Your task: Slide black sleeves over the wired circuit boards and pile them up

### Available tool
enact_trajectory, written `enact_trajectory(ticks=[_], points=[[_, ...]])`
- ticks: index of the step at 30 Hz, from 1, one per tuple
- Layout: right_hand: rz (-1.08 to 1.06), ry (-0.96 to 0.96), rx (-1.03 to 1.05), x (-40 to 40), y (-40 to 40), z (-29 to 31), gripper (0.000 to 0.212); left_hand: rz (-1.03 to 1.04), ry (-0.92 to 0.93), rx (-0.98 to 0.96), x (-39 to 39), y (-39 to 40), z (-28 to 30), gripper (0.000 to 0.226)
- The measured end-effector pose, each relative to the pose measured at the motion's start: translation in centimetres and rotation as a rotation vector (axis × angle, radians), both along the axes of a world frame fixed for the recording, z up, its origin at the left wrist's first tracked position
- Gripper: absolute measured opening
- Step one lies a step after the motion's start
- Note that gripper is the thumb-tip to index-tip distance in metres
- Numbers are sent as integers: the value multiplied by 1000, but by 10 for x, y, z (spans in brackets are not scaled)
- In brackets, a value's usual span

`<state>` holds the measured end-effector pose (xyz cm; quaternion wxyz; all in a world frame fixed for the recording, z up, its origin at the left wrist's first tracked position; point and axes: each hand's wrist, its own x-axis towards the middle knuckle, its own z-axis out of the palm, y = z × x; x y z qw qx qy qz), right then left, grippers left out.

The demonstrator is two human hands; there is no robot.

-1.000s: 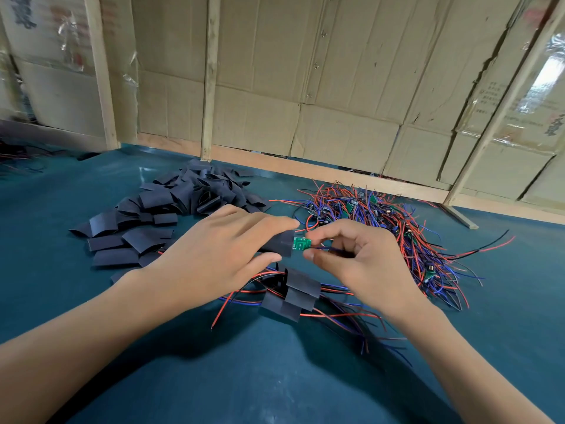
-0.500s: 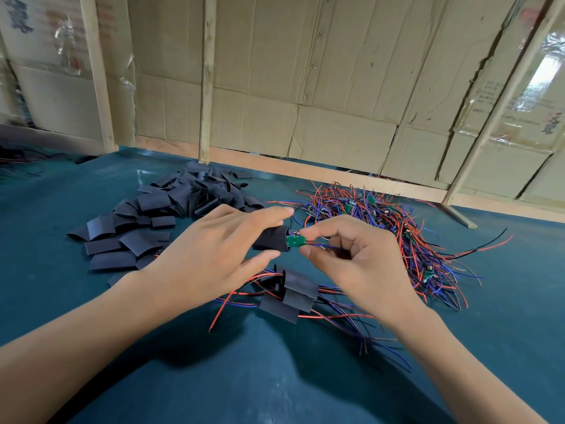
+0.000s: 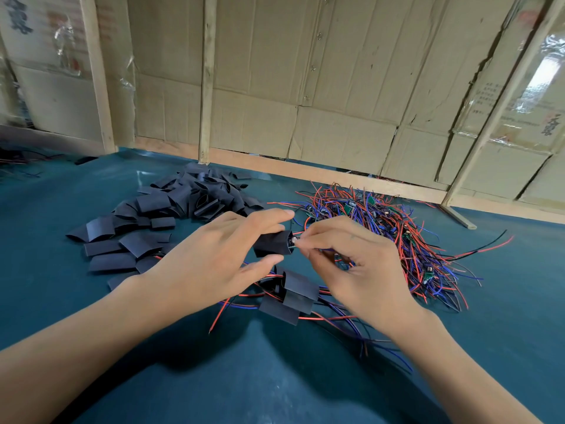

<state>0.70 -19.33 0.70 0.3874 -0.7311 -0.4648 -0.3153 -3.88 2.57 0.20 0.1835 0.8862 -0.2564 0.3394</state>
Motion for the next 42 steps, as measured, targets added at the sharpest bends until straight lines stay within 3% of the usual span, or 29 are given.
enact_trajectory(ticks=[6,12,16,18,21,25,27,29,32,34,37,40,42], points=[[23,14,-90,2,-1,-4,24,-24,-23,-2,1,2,-1,61],[56,497,-55,5,-7,0,35,-82,54,-3,1,1,-3,63],[94,628,-122,3,-14,6,44,-118,137,5,-1,-2,-8,61],[101,668,-193,4,-19,8,38,-144,191,58,0,-2,-9,56],[0,562,-237,10,-24,5,16,-130,201,144,0,1,-6,50],[-378,364,-3,34,-38,-3,15,37,68,-55,11,20,1,35],[-575,315,-43,47,-52,-7,16,225,63,-112,25,43,0,29],[-709,383,-229,58,-64,-13,29,490,207,-74,40,68,-7,37],[-858,479,-515,65,-69,-20,41,857,588,21,50,93,-17,52],[-858,528,-480,65,-67,-18,32,895,649,60,53,102,-23,48],[-836,552,-429,61,-65,-13,10,833,585,-40,58,108,-20,37],[-876,595,-416,55,-64,-8,13,839,530,-5,57,104,-21,34],[-1005,486,-391,53,-65,-6,14,856,523,17,56,100,-23,40]])
